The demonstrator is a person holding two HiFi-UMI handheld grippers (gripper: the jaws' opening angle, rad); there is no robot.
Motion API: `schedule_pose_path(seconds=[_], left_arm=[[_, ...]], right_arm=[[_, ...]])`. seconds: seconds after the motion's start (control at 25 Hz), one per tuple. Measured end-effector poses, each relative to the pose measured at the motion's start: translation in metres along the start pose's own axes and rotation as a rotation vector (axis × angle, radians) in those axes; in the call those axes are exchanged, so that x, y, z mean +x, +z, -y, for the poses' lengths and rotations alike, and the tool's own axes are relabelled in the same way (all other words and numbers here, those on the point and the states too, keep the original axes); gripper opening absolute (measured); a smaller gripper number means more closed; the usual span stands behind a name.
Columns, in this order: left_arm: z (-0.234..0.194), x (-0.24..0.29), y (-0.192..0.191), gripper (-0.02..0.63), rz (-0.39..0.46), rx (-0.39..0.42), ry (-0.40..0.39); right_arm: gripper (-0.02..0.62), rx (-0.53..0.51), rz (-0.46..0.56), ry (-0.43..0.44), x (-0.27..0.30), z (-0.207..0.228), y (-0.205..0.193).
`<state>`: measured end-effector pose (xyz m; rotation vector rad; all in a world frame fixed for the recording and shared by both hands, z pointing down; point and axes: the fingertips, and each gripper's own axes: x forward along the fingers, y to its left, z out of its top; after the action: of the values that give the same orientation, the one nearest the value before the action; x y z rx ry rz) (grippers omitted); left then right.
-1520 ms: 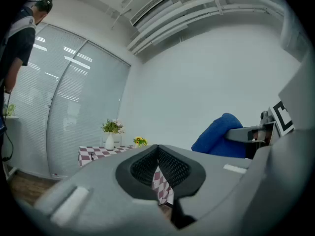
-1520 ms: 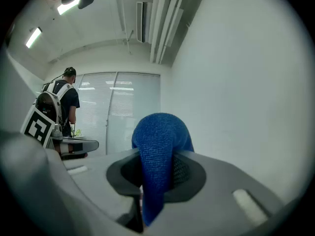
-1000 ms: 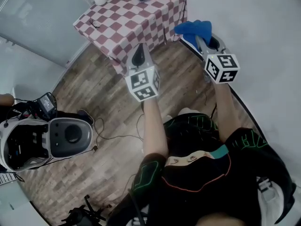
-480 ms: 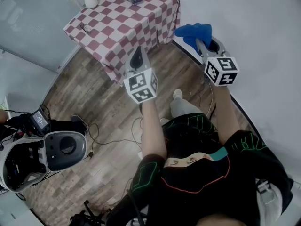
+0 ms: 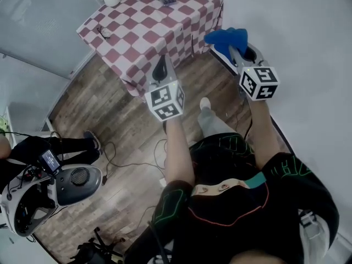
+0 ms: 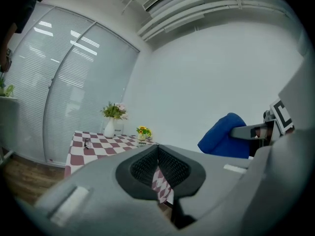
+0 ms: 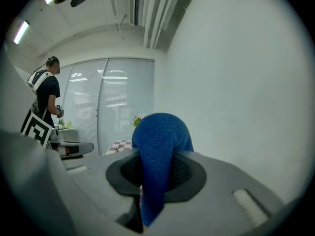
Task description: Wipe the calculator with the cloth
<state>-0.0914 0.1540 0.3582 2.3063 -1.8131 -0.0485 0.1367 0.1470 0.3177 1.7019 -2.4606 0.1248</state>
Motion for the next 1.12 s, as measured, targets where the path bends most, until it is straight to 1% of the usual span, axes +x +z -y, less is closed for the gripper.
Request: schedule_pose_path(seconds=[0.12,0.32,0.52,0.72,0.88,0.96,1.12], left_arm=[[-0.013,0.023,-0.005,0.011,-0.017,0.003,0.052],[-0.028,0.066,-0.019,0.011,-0.075,-0.005,0.112],[-0.010,0.114,-0.026,0.011,-0.118,0.046,0.122],[0.005,0.172,-0.010,0.011,-0.103,0.079,0.132],[0.028,0.215,-0.006,0.011,-0.103,0.093,0.101],[0.035,0.228,-0.008,0.011,-0.108,0.105,0.097],[0.027,0.244,-0.005,0.011,-0.122,0.108,0.104]], right_arm=[[0.074,0.025,-0.030,0.046,0.037,0.007,-0.008],[0.074,0.085,-0.073,0.087,0.094,0.028,-0.021],[0.074,0.152,-0.100,0.088,0.128,0.070,-0.038],[0.074,0.187,-0.086,0.078,0.162,0.123,-0.037],[0.074,0.215,-0.078,0.054,0.187,0.166,-0.035],[0.074,0.224,-0.075,0.058,0.197,0.178,-0.036],[0.074,0.228,-0.087,0.070,0.216,0.182,-0.035]])
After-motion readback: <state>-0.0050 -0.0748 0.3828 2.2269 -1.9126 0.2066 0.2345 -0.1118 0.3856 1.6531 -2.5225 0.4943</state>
